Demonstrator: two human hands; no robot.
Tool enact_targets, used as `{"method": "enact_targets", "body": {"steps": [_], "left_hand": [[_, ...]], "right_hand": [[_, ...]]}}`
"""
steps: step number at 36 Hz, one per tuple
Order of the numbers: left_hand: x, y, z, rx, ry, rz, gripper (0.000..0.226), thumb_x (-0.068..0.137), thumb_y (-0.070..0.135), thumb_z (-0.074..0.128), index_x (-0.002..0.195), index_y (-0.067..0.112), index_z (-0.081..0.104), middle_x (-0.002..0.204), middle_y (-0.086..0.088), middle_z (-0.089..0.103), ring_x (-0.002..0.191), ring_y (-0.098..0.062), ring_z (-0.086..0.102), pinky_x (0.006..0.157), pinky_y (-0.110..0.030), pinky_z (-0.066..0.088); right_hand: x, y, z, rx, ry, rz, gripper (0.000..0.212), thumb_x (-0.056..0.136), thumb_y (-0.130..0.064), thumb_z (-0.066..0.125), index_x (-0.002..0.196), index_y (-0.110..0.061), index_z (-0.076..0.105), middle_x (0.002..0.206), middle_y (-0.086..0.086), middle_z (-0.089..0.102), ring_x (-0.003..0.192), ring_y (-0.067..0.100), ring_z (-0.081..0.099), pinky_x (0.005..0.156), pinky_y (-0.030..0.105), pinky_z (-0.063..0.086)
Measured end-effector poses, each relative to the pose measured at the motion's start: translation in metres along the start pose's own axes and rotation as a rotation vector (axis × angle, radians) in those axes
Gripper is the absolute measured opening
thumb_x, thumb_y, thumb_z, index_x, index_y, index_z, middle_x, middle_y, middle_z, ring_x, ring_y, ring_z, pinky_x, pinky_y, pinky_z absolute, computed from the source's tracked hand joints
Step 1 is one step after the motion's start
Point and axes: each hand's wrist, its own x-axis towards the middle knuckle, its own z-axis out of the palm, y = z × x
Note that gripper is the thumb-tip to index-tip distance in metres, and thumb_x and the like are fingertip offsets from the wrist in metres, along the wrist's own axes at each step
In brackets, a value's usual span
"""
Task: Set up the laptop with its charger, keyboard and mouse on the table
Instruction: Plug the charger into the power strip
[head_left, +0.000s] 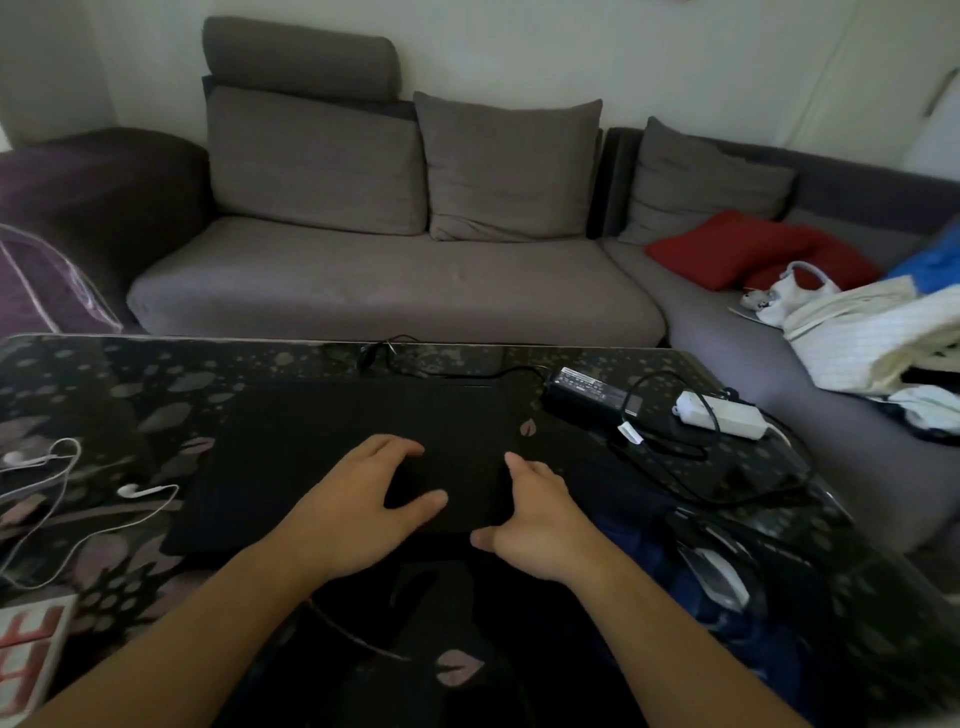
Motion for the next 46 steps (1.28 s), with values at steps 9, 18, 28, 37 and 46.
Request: {"method": "enact_targets", "body": {"steps": [9, 18, 28, 37, 46], "left_hand": [[0.032, 0.069, 0.043, -0.069, 0.037, 0.141, 0.030, 0.103, 0.035, 0.061, 0.133, 0.030, 0.063, 0.127, 0.014, 0.058, 0.111, -0.001, 0.057, 0.095, -0.021, 0.045], [0.079, 0.152, 0.107, -0.098, 0.051, 0.212, 0.020, 0.101, 0.025, 0.064, 0.120, 0.029, 0.064, 0.113, 0.011, 0.060, 0.096, -0.004, 0.060, 0.089, -0.025, 0.052], [0.121, 0.224, 0.176, -0.072, -0.029, 0.372, 0.027, 0.105, 0.018, 0.053, 0.125, 0.024, 0.070, 0.119, 0.009, 0.062, 0.107, -0.007, 0.060, 0.094, -0.022, 0.050], [0.154, 0.235, 0.210, -0.004, -0.082, 0.263, 0.028, 0.105, 0.025, 0.053, 0.125, 0.025, 0.072, 0.129, 0.005, 0.057, 0.111, -0.011, 0.059, 0.093, -0.022, 0.046], [0.171, 0.242, 0.206, -0.016, 0.007, 0.264, 0.024, 0.102, 0.021, 0.054, 0.110, 0.029, 0.075, 0.111, 0.009, 0.069, 0.093, -0.008, 0.067, 0.084, -0.031, 0.061]], "right_hand": [[-0.012, 0.026, -0.029, 0.049, 0.111, -0.084, 0.073, 0.087, -0.027, 0.080, 0.153, -0.021, 0.049, 0.151, 0.002, 0.052, 0.139, 0.023, 0.052, 0.110, 0.036, 0.050], [-0.030, 0.101, -0.083, 0.205, 0.394, 0.053, 0.047, 0.082, 0.002, 0.060, 0.122, -0.020, 0.071, 0.117, -0.002, 0.072, 0.110, 0.014, 0.065, 0.097, 0.029, 0.055], [-0.043, 0.257, -0.154, 0.120, 0.492, 0.504, 0.027, 0.091, -0.008, 0.056, 0.116, -0.013, 0.066, 0.122, 0.013, 0.066, 0.105, 0.032, 0.059, 0.093, 0.035, 0.049], [-0.008, 0.277, -0.151, -0.019, 0.461, 0.476, 0.034, 0.088, -0.024, 0.064, 0.116, -0.010, 0.052, 0.119, 0.013, 0.057, 0.102, 0.033, 0.059, 0.081, 0.039, 0.049], [0.076, 0.289, -0.201, -0.092, 0.602, 0.294, 0.033, 0.096, -0.007, 0.050, 0.129, 0.000, 0.052, 0.140, 0.022, 0.052, 0.130, 0.043, 0.049, 0.106, 0.048, 0.042]]}}
